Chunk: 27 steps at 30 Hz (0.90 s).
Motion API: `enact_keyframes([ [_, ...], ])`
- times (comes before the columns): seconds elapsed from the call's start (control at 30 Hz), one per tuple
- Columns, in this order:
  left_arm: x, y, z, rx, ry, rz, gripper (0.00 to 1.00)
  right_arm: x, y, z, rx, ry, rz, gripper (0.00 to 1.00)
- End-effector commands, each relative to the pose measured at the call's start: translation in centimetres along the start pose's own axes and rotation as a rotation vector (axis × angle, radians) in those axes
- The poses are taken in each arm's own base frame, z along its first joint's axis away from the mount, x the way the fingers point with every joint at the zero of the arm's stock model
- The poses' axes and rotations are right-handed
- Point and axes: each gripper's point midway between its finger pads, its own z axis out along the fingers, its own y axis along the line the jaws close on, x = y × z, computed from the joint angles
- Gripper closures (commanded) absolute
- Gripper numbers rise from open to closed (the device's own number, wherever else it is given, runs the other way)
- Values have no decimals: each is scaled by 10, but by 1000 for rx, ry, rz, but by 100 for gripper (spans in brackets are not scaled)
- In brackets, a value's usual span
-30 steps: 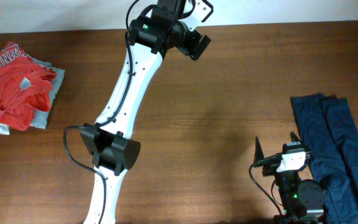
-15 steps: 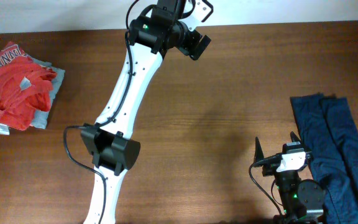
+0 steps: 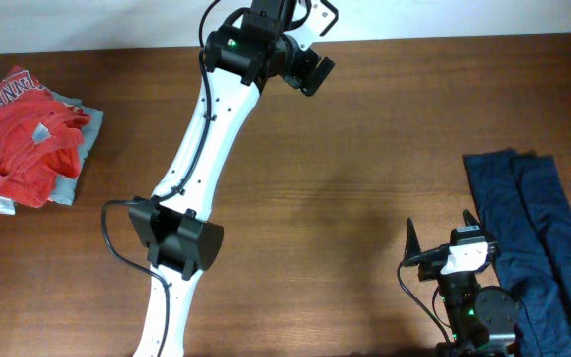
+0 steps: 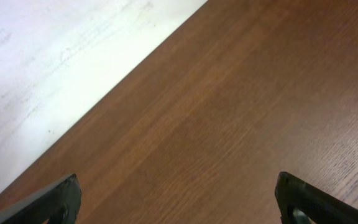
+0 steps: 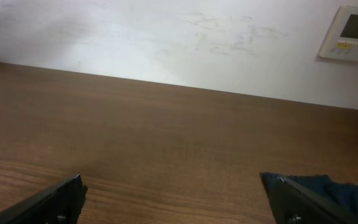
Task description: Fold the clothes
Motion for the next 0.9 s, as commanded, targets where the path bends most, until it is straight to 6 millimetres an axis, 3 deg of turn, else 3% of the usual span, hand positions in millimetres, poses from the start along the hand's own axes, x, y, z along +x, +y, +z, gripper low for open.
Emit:
enact_keyframes([
  [0.0, -16, 6, -23, -34, -53, -1, 1, 1, 2, 0, -7, -6, 10, 1],
  [0.17, -44, 12, -49, -63, -157, 13, 1, 1, 2, 0, -7, -6, 10, 1],
  [0.37, -63, 33, -101, -126, -258, 6, 1, 1, 2, 0, -7, -6, 10, 1],
  [0.5, -61, 47, -129, -184, -335, 0, 1, 1, 2, 0, -7, -6, 10, 1],
  [0.6, -36, 52, -146, -222, -365, -12, 1, 1, 2, 0, -7, -6, 10, 1],
  [0.7, 12, 54, -151, -250, -313, -43, 1, 1, 2, 0, -7, -6, 10, 1],
  [0.77, 62, 52, -149, -259, -230, -77, 1, 1, 2, 0, -7, -6, 10, 1],
  [0.87, 113, 45, -150, -268, -166, -110, 1, 1, 2, 0, -7, -6, 10, 1],
])
